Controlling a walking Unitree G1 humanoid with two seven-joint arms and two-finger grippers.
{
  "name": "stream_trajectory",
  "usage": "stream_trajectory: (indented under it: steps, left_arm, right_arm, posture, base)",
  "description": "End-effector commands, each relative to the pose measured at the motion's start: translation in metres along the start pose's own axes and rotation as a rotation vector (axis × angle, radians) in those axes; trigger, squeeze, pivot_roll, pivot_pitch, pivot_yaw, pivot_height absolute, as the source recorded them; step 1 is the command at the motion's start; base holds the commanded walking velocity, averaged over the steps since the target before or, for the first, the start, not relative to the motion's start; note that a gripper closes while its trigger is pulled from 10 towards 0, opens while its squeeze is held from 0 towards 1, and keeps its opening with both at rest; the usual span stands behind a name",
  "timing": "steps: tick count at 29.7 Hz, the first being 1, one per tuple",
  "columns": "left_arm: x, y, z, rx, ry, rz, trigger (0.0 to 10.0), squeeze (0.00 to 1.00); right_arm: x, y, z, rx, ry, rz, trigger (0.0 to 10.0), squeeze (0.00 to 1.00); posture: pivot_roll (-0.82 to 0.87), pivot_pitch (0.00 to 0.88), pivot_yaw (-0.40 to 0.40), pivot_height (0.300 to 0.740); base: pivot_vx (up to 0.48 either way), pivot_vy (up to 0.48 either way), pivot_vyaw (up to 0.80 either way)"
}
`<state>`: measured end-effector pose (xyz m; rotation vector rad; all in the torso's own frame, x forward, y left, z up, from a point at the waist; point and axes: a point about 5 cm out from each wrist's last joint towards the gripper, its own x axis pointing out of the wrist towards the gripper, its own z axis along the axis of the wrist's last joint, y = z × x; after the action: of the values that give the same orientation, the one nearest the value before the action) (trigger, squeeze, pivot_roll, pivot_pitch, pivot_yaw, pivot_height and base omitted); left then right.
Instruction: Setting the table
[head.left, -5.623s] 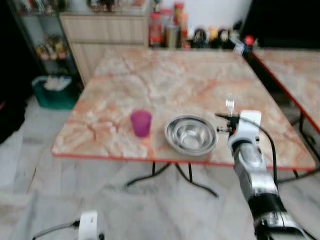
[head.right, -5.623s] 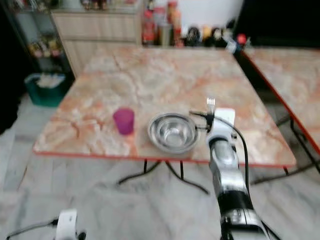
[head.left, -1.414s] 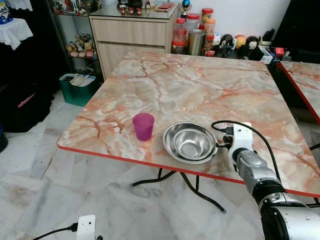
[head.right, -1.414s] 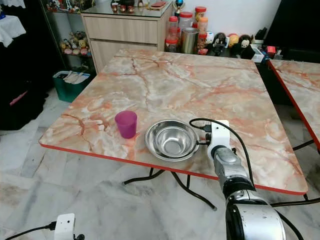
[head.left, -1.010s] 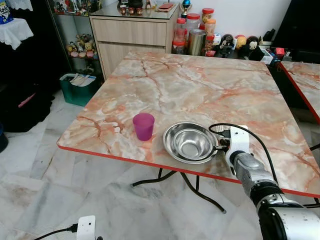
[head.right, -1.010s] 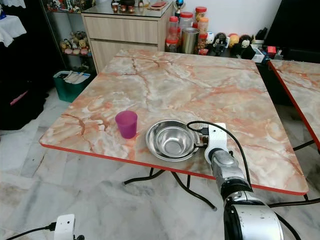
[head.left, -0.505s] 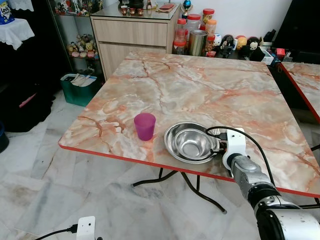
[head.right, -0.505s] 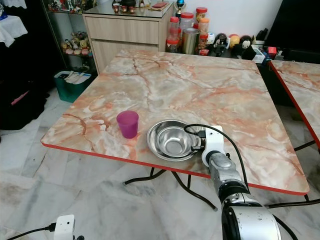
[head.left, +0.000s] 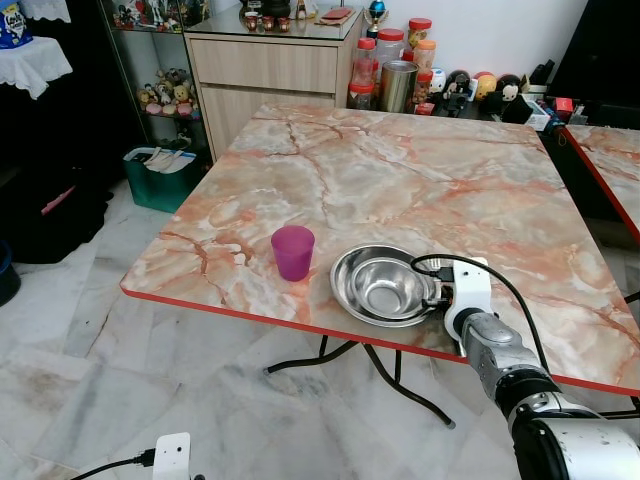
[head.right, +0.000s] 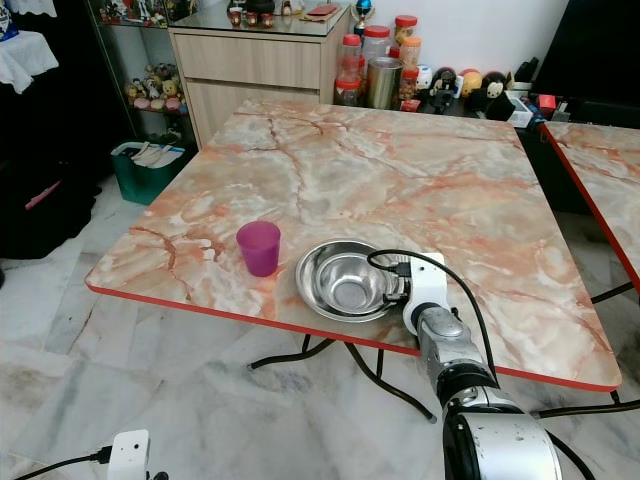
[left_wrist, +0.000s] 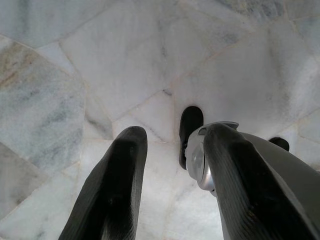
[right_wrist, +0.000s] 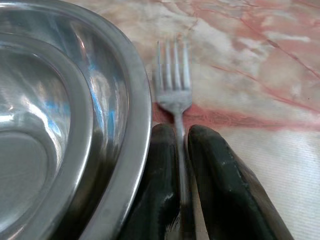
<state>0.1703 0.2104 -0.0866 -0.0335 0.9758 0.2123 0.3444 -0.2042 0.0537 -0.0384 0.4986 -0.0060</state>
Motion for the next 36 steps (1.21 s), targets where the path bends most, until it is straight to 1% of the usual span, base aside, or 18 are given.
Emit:
stream_trajectory:
  steps: [1, 11, 15, 21, 27, 30, 33, 35, 36]
  left_arm:
    - [0.0, 0.001, -0.004, -0.004, 0.023, -0.002, 10.0, 0.0]
    - [0.0, -0.001, -0.003, -0.008, 0.02, -0.01, 10.0, 0.0]
    - [0.0, -0.001, -0.003, -0.013, 0.021, -0.014, 10.0, 0.0]
    - [0.0, -0.001, -0.003, -0.014, 0.023, -0.02, 10.0, 0.0]
    - [0.0, -0.002, -0.002, -0.017, 0.022, -0.025, 10.0, 0.0]
    - [0.0, -0.003, -0.001, -0.016, 0.02, -0.029, 10.0, 0.0]
    - [0.0, -0.004, -0.001, -0.016, 0.021, -0.037, 10.0, 0.0]
    - [0.0, -0.004, -0.001, -0.016, 0.021, -0.037, 10.0, 0.0]
    - [0.0, -0.004, -0.001, -0.018, 0.02, -0.04, 10.0, 0.0]
  right_arm:
    - [0.0, -0.002, 0.0, -0.005, -0.002, -0.01, 10.0, 0.0]
    - [0.0, -0.004, 0.006, -0.007, -0.023, -0.026, 10.0, 0.0]
    - [0.0, -0.009, 0.014, -0.005, -0.06, -0.056, 10.0, 0.0]
    - [-0.001, -0.012, 0.015, -0.009, -0.068, -0.091, 10.0, 0.0]
    - [-0.002, -0.016, 0.018, 0.007, -0.098, -0.131, 10.0, 0.0]
    - [-0.004, -0.019, 0.032, 0.04, -0.213, -0.172, 10.0, 0.0]
    - [-0.005, -0.021, 0.031, 0.046, -0.231, -0.221, 10.0, 0.0]
    - [-0.005, -0.021, 0.031, 0.046, -0.231, -0.221, 10.0, 0.0]
    - [-0.006, -0.022, 0.033, 0.053, -0.257, -0.24, 10.0, 0.0]
  posture:
    - [0.1, 0.0, -0.031, 0.728]
    - [0.1, 0.0, -0.032, 0.728]
    - [0.1, 0.0, -0.031, 0.728]
    - [0.1, 0.0, -0.03, 0.728]
    - [0.1, 0.0, -0.029, 0.728]
    - [0.1, 0.0, -0.029, 0.728]
    - [0.1, 0.0, -0.032, 0.728]
    - [0.1, 0.0, -0.032, 0.728]
    - [0.1, 0.0, -0.032, 0.728]
  base:
    - [0.0, 0.0, 0.0]
    - [0.0, 0.0, 0.0]
    - [0.0, 0.0, 0.0]
    - [0.0, 0.0, 0.0]
    - [0.0, 0.0, 0.0]
    - [0.0, 0.0, 0.0]
    - [0.0, 0.0, 0.0]
    - [0.0, 0.0, 0.0]
    - [0.0, 0.0, 0.0]
